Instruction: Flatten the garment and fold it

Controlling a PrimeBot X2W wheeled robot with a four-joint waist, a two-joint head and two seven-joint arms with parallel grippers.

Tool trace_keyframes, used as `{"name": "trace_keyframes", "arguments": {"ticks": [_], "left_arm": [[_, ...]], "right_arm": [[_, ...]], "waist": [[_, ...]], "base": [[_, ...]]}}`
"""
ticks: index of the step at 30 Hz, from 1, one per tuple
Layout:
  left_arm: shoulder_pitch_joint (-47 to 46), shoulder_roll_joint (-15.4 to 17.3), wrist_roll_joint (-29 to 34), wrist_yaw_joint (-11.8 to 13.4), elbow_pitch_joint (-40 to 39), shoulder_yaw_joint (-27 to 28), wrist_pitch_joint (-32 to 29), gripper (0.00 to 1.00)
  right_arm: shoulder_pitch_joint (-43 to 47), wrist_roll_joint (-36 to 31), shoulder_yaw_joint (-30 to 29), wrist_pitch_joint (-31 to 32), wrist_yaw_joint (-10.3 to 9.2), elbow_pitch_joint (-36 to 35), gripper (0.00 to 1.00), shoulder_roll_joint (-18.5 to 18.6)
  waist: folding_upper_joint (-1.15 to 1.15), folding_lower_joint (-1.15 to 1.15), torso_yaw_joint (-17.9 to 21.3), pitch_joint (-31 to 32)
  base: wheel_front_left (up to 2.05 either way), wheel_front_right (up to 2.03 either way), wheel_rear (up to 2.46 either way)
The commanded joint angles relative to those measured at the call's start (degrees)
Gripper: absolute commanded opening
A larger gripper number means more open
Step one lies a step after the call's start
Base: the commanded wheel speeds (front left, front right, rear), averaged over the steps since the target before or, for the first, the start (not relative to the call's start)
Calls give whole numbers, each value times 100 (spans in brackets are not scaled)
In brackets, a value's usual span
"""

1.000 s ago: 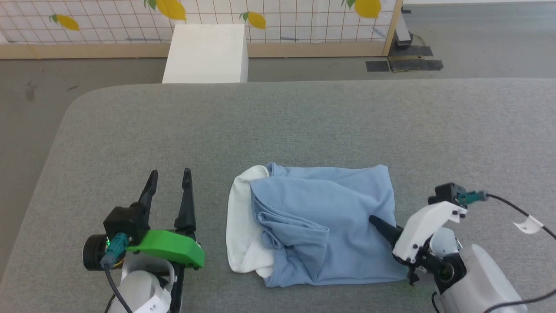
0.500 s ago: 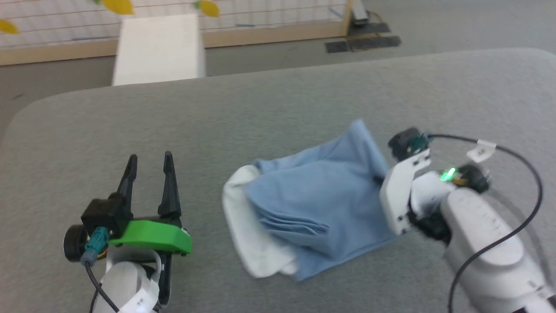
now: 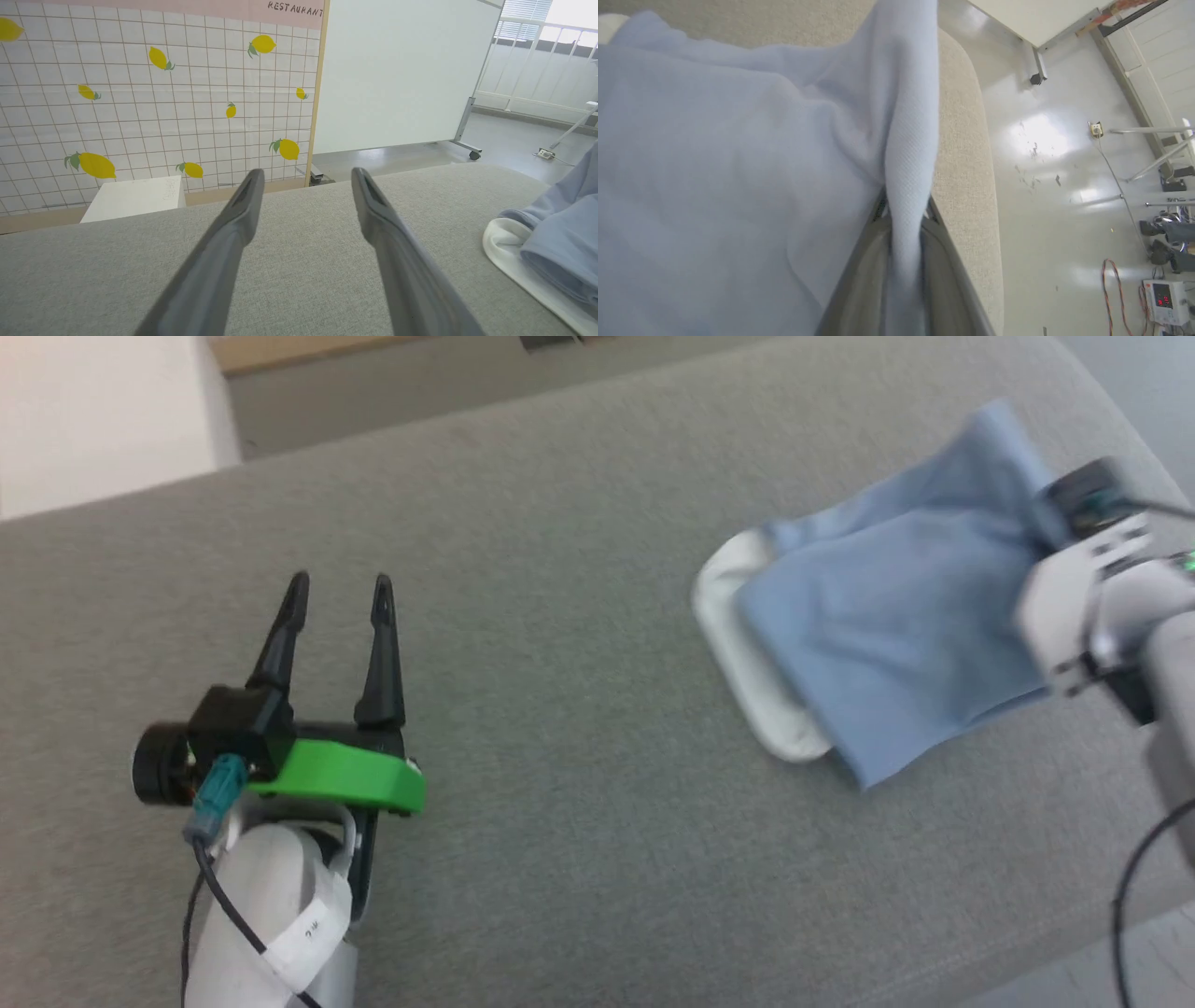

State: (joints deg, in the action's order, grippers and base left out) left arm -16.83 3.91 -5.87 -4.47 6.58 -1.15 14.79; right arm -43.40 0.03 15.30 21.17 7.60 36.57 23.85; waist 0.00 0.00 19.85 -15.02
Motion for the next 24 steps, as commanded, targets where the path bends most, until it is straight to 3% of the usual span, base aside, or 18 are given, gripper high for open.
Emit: {"name": "trace_keyframes", "arguments": {"ticks": [1, 8, 15, 22, 23, 24], "left_arm": [[-143, 88, 44, -8, -40, 3, 21, 100], [-393, 337, 178, -25, -155, -26, -32, 100], [-541, 469, 228, -1, -369, -54, -152, 100], [-517, 533, 211, 53, -477, -33, -171, 100], [-495, 522, 192, 66, -455, -27, -158, 100], [-473, 508, 173, 76, -427, -22, -142, 100]], "right_arm": [[-144, -134, -295, -113, -11, 133, 0, 31], [-391, -1144, -1840, -713, -11, 591, 0, 228], [-660, -2050, -3240, -1409, -11, 768, 0, 196], [-748, -2740, -4168, -1715, -11, 968, 0, 41], [-722, -2846, -4299, -1698, -11, 1006, 17, 29], [-696, -2931, -4404, -1676, -11, 1028, 27, 20]], "waist": [[0, 0, 485, -680], [0, 0, 364, -1251], [0, 0, -30, -1648], [0, 0, -245, -1662], [0, 0, -263, -1597], [0, 0, -277, -1524]], "base": [[0, 0, 0], [0, 0, 0], [0, 0, 0], [0, 0, 0], [0, 0, 0], [0, 0, 0]]}}
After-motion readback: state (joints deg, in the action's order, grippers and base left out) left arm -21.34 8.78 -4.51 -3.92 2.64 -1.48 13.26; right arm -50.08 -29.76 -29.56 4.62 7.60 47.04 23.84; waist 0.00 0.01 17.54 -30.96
